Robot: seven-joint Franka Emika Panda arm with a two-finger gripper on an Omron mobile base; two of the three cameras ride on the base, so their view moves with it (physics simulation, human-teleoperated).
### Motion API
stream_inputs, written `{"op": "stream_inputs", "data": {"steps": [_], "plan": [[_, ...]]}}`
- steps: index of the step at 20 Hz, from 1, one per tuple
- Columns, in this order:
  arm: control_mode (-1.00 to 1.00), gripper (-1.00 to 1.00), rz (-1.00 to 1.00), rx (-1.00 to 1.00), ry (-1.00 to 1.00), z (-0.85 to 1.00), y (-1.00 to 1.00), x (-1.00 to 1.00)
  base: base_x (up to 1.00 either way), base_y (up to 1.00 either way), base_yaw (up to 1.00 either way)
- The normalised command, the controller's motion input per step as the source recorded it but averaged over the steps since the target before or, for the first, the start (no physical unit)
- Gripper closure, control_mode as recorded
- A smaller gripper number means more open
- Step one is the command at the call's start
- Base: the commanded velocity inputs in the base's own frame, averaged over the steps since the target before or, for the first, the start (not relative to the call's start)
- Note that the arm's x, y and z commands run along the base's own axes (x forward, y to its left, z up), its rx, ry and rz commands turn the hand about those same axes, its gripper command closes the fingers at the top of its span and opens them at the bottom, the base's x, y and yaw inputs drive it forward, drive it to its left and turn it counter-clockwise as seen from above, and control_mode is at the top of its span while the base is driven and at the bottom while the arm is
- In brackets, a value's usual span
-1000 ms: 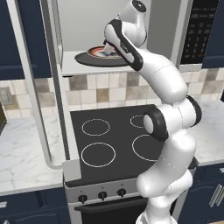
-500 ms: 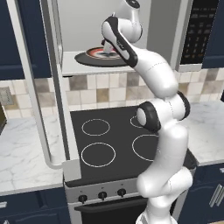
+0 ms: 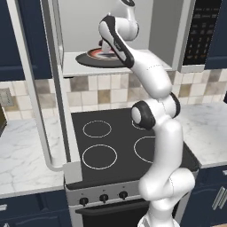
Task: Transport the chicken drumstick from the fridge to the microwave and turn on the microwave.
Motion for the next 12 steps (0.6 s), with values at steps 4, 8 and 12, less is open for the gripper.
{"op": "stream_inputs", "data": {"steps": [4, 8, 12], "plan": [[-1.0, 1.0, 0.03, 0.0, 0.07, 0.0, 0.07, 0.12, 0.0, 0.0, 0.0], [-1.0, 1.0, 0.02, -0.03, 0.11, -0.01, 0.02, 0.11, 0.0, 0.0, 0.0], [-1.0, 1.0, 0.02, -0.01, 0.14, -0.02, 0.02, 0.02, 0.0, 0.0, 0.0]]}}
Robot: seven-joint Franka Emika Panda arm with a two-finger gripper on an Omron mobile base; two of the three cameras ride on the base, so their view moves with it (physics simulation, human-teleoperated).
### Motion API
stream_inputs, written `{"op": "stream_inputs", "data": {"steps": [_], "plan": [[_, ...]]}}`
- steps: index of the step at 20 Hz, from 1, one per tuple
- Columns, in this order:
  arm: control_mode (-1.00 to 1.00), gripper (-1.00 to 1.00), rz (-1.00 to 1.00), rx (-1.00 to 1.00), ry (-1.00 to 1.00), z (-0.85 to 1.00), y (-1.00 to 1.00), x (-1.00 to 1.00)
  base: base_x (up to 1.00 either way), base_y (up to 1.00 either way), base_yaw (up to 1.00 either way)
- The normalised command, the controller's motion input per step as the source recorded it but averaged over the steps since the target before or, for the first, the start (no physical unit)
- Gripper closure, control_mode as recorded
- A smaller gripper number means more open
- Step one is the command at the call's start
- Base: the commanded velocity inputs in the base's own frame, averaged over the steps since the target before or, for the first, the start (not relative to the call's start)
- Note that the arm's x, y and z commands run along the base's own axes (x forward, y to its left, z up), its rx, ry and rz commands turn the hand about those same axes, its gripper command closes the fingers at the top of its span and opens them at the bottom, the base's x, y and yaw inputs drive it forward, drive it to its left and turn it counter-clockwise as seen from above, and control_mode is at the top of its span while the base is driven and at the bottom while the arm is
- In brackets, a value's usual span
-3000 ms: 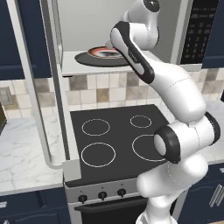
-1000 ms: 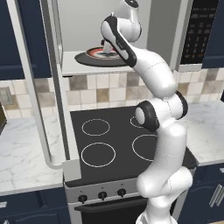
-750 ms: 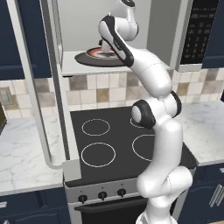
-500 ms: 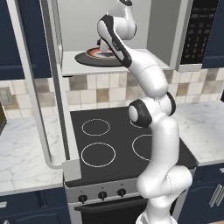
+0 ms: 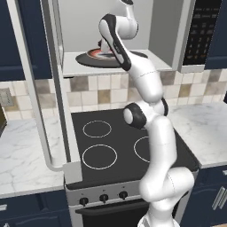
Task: Transport the chicken drumstick from the fridge to the microwave and turn on the microwave.
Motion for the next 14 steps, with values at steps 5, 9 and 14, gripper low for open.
{"op": "stream_inputs", "data": {"steps": [5, 9, 14], "plan": [[-1.0, 1.0, 0.01, 0.0, 0.12, -0.04, 0.0, 0.0, 0.0, 0.0, 0.0], [-1.0, 1.0, 0.02, 0.0, 0.09, -0.03, 0.0, 0.0, 0.0, 0.0, 0.0], [-1.0, 1.0, 0.02, -0.01, 0.09, 0.0, 0.0, 0.0, 0.0, 0.0, 0.0]]}}
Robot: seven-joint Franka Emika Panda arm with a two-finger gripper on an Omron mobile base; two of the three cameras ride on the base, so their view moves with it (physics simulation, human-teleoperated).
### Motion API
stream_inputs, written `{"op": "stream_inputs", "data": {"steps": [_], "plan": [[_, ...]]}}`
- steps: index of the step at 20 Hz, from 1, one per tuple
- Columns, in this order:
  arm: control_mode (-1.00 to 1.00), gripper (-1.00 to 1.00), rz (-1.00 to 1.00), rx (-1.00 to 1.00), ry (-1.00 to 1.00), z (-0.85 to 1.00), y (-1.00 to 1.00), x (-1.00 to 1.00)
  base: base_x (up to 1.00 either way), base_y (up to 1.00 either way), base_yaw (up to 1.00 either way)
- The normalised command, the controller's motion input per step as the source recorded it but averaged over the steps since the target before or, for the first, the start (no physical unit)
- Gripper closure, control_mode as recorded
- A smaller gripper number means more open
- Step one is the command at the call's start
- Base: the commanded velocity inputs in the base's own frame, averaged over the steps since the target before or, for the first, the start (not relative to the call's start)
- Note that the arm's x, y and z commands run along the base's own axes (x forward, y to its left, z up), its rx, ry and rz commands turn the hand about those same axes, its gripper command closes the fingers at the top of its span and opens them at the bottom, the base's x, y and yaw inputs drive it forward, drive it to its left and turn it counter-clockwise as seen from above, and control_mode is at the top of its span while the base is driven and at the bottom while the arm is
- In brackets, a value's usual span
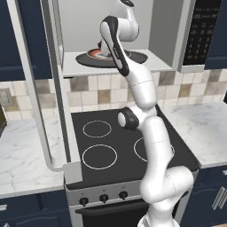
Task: Transport the chicken drumstick from the fridge to the microwave and turn on the microwave.
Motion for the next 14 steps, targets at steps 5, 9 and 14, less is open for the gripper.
{"op": "stream_inputs", "data": {"steps": [5, 9, 14], "plan": [[-1.0, -1.0, 0.02, -0.01, 0.11, 0.0, 0.0, 0.0, 0.0, 0.0, 0.0], [-1.0, -1.0, 0.0, -0.01, 0.11, 0.01, 0.0, 0.0, 0.0, 0.0, 0.0], [-1.0, -1.0, 0.0, -0.02, 0.1, 0.02, -0.01, 0.0, 0.0, 0.0, 0.0]]}}
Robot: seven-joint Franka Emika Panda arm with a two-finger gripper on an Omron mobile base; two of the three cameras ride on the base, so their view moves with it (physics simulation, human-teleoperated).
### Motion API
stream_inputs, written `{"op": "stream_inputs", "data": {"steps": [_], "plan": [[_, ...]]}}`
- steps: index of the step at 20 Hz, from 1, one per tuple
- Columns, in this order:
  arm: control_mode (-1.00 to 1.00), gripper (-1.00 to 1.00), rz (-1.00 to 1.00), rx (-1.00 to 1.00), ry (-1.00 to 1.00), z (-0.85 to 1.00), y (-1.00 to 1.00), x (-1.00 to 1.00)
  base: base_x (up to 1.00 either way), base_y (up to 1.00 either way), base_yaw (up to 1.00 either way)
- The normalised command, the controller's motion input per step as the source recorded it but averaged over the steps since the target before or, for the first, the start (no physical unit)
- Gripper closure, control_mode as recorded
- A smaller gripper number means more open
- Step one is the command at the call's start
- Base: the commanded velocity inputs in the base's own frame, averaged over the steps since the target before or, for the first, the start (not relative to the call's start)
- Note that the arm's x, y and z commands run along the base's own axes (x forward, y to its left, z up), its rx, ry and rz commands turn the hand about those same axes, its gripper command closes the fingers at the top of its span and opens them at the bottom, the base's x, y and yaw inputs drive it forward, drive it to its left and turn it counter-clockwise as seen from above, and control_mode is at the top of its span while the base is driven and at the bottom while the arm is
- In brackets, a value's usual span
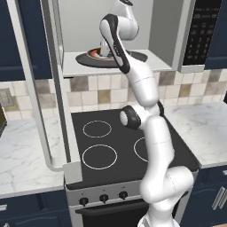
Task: Transport the chicken drumstick from the fridge to the microwave and turn on the microwave.
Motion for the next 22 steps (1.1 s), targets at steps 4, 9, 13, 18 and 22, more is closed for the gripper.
{"op": "stream_inputs", "data": {"steps": [4, 9, 13, 18, 22], "plan": [[-1.0, -1.0, 0.0, -0.02, 0.05, 0.07, -0.04, -0.01, 0.0, 0.0, 0.0], [-1.0, -1.0, 0.0, -0.01, 0.0, 0.06, -0.05, -0.14, 0.0, 0.0, 0.0], [-1.0, -1.0, 0.0, 0.0, 0.0, 0.0, -0.07, -0.22, 0.0, 0.0, 0.0], [-1.0, -1.0, 0.0, 0.0, 0.0, 0.01, -0.04, -0.21, 0.0, 0.0, 0.0], [-1.0, -1.0, 0.0, 0.0, 0.0, -0.01, 0.0, -0.29, 0.0, 0.0, 0.0]]}}
